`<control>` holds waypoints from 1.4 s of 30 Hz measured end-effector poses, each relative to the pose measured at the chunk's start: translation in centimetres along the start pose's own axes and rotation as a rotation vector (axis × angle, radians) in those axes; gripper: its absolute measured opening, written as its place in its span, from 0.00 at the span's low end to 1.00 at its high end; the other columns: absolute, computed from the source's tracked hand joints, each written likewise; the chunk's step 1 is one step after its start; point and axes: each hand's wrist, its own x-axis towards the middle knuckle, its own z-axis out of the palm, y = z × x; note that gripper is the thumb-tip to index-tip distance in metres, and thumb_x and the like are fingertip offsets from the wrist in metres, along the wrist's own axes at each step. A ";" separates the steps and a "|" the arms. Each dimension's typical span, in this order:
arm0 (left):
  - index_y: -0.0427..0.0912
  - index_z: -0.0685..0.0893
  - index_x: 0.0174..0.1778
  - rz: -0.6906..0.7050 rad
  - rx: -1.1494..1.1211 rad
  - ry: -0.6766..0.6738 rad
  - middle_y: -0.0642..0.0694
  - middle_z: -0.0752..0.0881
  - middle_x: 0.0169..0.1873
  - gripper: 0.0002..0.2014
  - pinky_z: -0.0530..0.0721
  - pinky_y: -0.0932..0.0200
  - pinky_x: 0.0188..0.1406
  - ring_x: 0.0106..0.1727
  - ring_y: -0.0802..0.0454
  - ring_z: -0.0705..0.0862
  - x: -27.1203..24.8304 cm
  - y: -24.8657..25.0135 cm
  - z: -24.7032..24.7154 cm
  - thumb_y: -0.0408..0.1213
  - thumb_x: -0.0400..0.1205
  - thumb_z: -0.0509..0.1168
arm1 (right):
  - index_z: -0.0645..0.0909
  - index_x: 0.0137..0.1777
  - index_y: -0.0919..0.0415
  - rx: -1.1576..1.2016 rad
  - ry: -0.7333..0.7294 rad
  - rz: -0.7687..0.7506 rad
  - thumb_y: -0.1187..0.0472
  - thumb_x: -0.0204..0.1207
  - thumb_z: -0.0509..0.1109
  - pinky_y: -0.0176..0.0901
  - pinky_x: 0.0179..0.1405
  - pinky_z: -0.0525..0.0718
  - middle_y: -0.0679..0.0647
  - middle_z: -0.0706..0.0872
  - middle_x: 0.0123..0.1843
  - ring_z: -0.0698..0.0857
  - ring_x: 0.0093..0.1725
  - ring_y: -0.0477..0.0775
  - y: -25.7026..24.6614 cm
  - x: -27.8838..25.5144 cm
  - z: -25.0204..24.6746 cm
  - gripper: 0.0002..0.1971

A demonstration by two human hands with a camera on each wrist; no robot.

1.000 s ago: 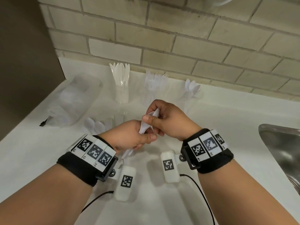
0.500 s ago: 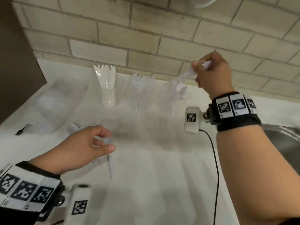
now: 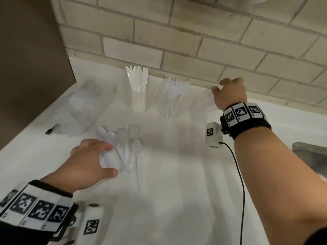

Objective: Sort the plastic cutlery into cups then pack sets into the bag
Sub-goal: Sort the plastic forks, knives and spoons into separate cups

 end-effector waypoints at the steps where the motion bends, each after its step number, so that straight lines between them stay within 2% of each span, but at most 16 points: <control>1: 0.60 0.72 0.70 -0.014 -0.010 0.000 0.52 0.65 0.71 0.37 0.66 0.56 0.73 0.73 0.47 0.67 0.0 -0.1 0.0 0.54 0.66 0.78 | 0.74 0.72 0.60 0.002 0.068 -0.053 0.48 0.83 0.60 0.55 0.70 0.74 0.63 0.69 0.73 0.74 0.68 0.67 -0.5 -0.8 -0.3 0.23; 4: 0.60 0.67 0.74 -0.056 -0.016 0.008 0.50 0.63 0.74 0.41 0.68 0.54 0.72 0.74 0.44 0.66 0.3 -0.3 -0.4 0.54 0.66 0.78 | 0.79 0.66 0.60 0.082 0.098 -0.200 0.50 0.81 0.64 0.51 0.66 0.75 0.63 0.74 0.70 0.77 0.65 0.66 -3.5 -4.8 -0.6 0.19; 7: 0.59 0.60 0.78 -0.104 -0.003 0.021 0.46 0.64 0.75 0.47 0.69 0.51 0.71 0.75 0.42 0.67 0.9 -0.7 -1.1 0.55 0.65 0.78 | 0.82 0.60 0.64 0.092 -0.316 -0.297 0.49 0.80 0.66 0.45 0.58 0.78 0.60 0.84 0.61 0.83 0.61 0.61 -7.1 -9.7 0.4 0.19; 10: 0.49 0.58 0.80 -0.185 0.010 0.013 0.41 0.69 0.73 0.51 0.74 0.50 0.66 0.71 0.41 0.72 1.8 -1.3 -1.9 0.56 0.65 0.78 | 0.81 0.57 0.68 0.095 -0.799 -0.290 0.46 0.75 0.72 0.47 0.50 0.86 0.62 0.90 0.50 0.88 0.45 0.57 -9.7 -14.5 1.3 0.24; 13: 0.39 0.63 0.76 -0.257 0.085 -0.037 0.40 0.75 0.69 0.48 0.78 0.53 0.54 0.64 0.43 0.78 2.3 -1.7 -2.7 0.55 0.66 0.77 | 0.78 0.56 0.63 0.089 -1.002 -0.256 0.52 0.65 0.83 0.52 0.48 0.90 0.58 0.89 0.41 0.91 0.39 0.55 -10.9 -17.3 3.4 0.25; 16: 0.36 0.65 0.74 -0.207 0.095 -0.050 0.40 0.78 0.65 0.40 0.78 0.55 0.55 0.63 0.43 0.79 2.6 -1.1 -2.9 0.49 0.71 0.75 | 0.80 0.49 0.67 0.107 -1.008 -0.253 0.62 0.68 0.80 0.54 0.47 0.91 0.60 0.91 0.41 0.92 0.41 0.57 -11.8 -17.7 5.6 0.15; 19: 0.33 0.66 0.73 -0.136 0.072 -0.048 0.39 0.82 0.54 0.34 0.76 0.58 0.56 0.63 0.42 0.81 2.9 0.0 -2.9 0.43 0.76 0.71 | 0.82 0.39 0.66 0.005 -0.947 -0.293 0.63 0.74 0.74 0.50 0.52 0.89 0.60 0.91 0.45 0.91 0.45 0.58 -12.4 -16.4 6.5 0.07; 23: 0.32 0.62 0.74 -0.197 -0.036 -0.058 0.38 0.86 0.52 0.38 0.84 0.53 0.55 0.54 0.42 0.86 4.4 0.1 -2.9 0.44 0.74 0.72 | 0.81 0.38 0.66 -0.018 -0.852 -0.268 0.57 0.80 0.65 0.50 0.50 0.87 0.60 0.89 0.46 0.88 0.45 0.59 -12.7 -14.1 7.7 0.13; 26: 0.32 0.69 0.68 -0.214 -0.203 -0.064 0.37 0.88 0.48 0.26 0.89 0.46 0.50 0.46 0.41 0.90 5.3 0.5 -2.5 0.41 0.79 0.69 | 0.76 0.39 0.63 0.176 -0.817 -0.191 0.48 0.84 0.59 0.54 0.58 0.85 0.64 0.88 0.52 0.87 0.52 0.64 -13.8 -14.1 8.2 0.20; 29: 0.31 0.76 0.59 -0.202 -0.388 -0.039 0.35 0.88 0.47 0.14 0.91 0.50 0.41 0.42 0.42 0.91 5.6 1.3 -1.9 0.40 0.85 0.59 | 0.74 0.41 0.60 0.150 -0.807 -0.269 0.35 0.73 0.67 0.43 0.40 0.82 0.55 0.83 0.40 0.84 0.40 0.54 -15.3 -15.0 7.9 0.25; 30: 0.32 0.77 0.54 -0.206 -0.422 -0.041 0.35 0.87 0.45 0.13 0.91 0.51 0.38 0.40 0.42 0.91 5.7 1.4 -1.8 0.39 0.87 0.56 | 0.76 0.45 0.61 0.095 -0.812 -0.315 0.33 0.69 0.71 0.41 0.38 0.80 0.53 0.82 0.40 0.82 0.41 0.53 -15.8 -15.2 7.9 0.28; 33: 0.40 0.73 0.37 -0.215 -0.447 -0.064 0.41 0.82 0.37 0.15 0.89 0.58 0.30 0.33 0.47 0.86 5.7 1.8 -1.7 0.39 0.88 0.52 | 0.79 0.57 0.63 -0.038 -0.837 -0.411 0.35 0.62 0.78 0.45 0.52 0.83 0.55 0.83 0.49 0.84 0.52 0.56 -17.2 -15.6 8.2 0.35; 35: 0.38 0.75 0.37 -0.232 -0.453 -0.109 0.38 0.84 0.37 0.13 0.90 0.52 0.39 0.37 0.42 0.88 5.7 2.0 -1.8 0.35 0.87 0.54 | 0.79 0.55 0.62 -0.088 -0.857 -0.466 0.40 0.66 0.78 0.45 0.53 0.83 0.55 0.83 0.47 0.84 0.51 0.57 -17.8 -15.9 8.0 0.28; 37: 0.34 0.80 0.45 -0.243 -0.451 -0.152 0.34 0.88 0.45 0.10 0.87 0.45 0.53 0.46 0.37 0.89 5.4 2.1 -2.0 0.32 0.86 0.55 | 0.80 0.55 0.62 -0.141 -0.851 -0.535 0.47 0.70 0.77 0.44 0.49 0.82 0.54 0.81 0.44 0.84 0.49 0.56 -18.1 -16.2 7.8 0.21; 40: 0.33 0.83 0.55 -0.188 -0.278 -0.112 0.37 0.88 0.52 0.14 0.85 0.43 0.58 0.54 0.37 0.86 5.0 2.5 -2.4 0.37 0.86 0.56 | 0.79 0.64 0.63 -0.234 -0.829 -0.591 0.56 0.72 0.76 0.45 0.46 0.82 0.54 0.80 0.45 0.84 0.50 0.57 -18.6 -16.6 7.9 0.22; 42: 0.31 0.83 0.58 -0.174 -0.246 -0.085 0.38 0.86 0.52 0.18 0.84 0.43 0.59 0.54 0.39 0.85 4.9 2.4 -2.3 0.40 0.87 0.54 | 0.75 0.70 0.63 -0.309 -0.841 -0.637 0.57 0.76 0.71 0.44 0.45 0.78 0.57 0.81 0.49 0.80 0.49 0.57 -19.0 -16.8 8.2 0.24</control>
